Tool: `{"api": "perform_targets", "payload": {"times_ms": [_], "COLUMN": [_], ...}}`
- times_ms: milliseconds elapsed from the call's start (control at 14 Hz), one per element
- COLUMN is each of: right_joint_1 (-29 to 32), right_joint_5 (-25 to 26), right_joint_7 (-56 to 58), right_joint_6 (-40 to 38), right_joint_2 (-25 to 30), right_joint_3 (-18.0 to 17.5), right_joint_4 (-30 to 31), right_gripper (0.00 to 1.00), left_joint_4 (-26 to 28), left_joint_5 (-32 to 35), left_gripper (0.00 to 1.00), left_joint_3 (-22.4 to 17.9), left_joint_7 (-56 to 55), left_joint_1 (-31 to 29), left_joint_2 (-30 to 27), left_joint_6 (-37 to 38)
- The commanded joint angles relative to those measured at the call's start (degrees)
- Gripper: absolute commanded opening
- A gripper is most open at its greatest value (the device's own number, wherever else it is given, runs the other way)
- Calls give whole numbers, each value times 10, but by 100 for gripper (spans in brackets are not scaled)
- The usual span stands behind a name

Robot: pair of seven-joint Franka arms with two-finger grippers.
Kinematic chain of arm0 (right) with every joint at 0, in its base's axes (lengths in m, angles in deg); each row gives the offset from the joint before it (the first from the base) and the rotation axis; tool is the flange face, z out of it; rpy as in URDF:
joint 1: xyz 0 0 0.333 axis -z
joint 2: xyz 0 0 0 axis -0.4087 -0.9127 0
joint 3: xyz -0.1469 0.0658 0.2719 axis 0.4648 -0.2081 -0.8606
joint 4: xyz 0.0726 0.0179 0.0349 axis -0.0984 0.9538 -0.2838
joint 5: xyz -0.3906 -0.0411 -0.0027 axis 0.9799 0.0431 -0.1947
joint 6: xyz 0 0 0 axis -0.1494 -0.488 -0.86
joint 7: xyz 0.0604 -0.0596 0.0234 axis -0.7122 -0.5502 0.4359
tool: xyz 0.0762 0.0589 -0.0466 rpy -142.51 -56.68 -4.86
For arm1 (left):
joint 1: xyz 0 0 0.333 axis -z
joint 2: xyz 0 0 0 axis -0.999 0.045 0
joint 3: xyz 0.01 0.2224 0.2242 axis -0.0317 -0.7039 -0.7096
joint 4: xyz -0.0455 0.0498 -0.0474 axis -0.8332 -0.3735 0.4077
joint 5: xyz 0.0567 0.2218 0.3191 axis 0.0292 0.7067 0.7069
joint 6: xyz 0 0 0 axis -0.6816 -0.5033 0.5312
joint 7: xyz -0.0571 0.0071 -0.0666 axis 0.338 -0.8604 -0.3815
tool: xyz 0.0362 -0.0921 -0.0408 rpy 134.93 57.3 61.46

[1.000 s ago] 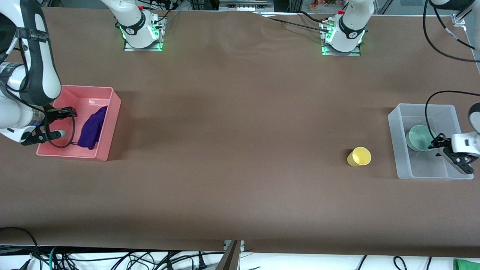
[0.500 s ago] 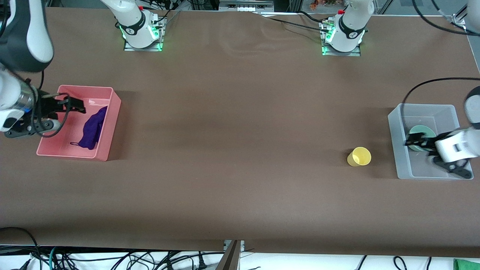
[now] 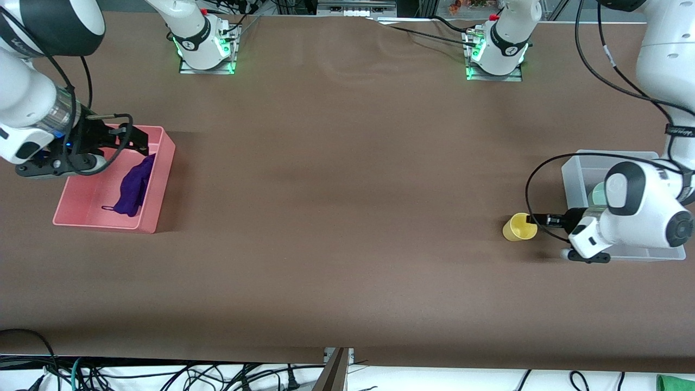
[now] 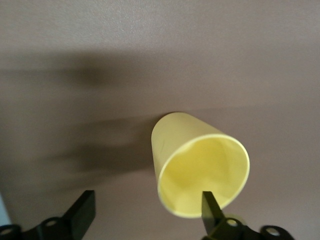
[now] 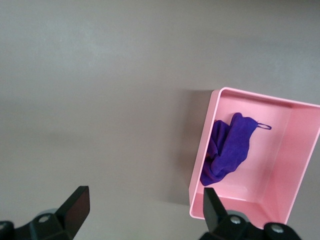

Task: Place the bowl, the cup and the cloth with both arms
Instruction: 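Move the left gripper to the yellow cup and grasp it, then lift the yellow cup with the left gripper and lower it into the clear bin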

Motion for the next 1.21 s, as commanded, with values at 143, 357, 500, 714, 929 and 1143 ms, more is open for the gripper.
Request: {"api": "perform_targets", "payload": {"times_ms": [143,357,500,714,929,1143], "right_joint_1": [5,5,5,5,4,5], "right_joint_5": [5,10,12,10,13,13], "right_joint_7": [-2,-9,-9,-19,-18,-16], "right_joint_6": [-16,-34,-40,-44,-47,-49], "right_joint_2": [3,3,3,3,-2,-14], "right_joint_3": [1,1,1,0,2,2], "right_joint_4": [-39,-40,-41,-41,-44,-66], "right_gripper": [100,100,100,100,100,100], "left_joint_4": [-15,-24,-46,-97,-85,-34], "left_joint_5": [-17,-10,-8,67,135,237], "left_gripper": [0,0,0,0,0,0], "left_joint_3": [-4,-5,-8,-7,-16,-14], "left_joint_7": [-18,-14,-10,11,126,215], "left_joint_1": [8,3,1,1,-38,-89], "left_joint_2": [45,37,24,-34,-77,-77], "left_joint_6": [-19,-17,11,157,203,161]}}
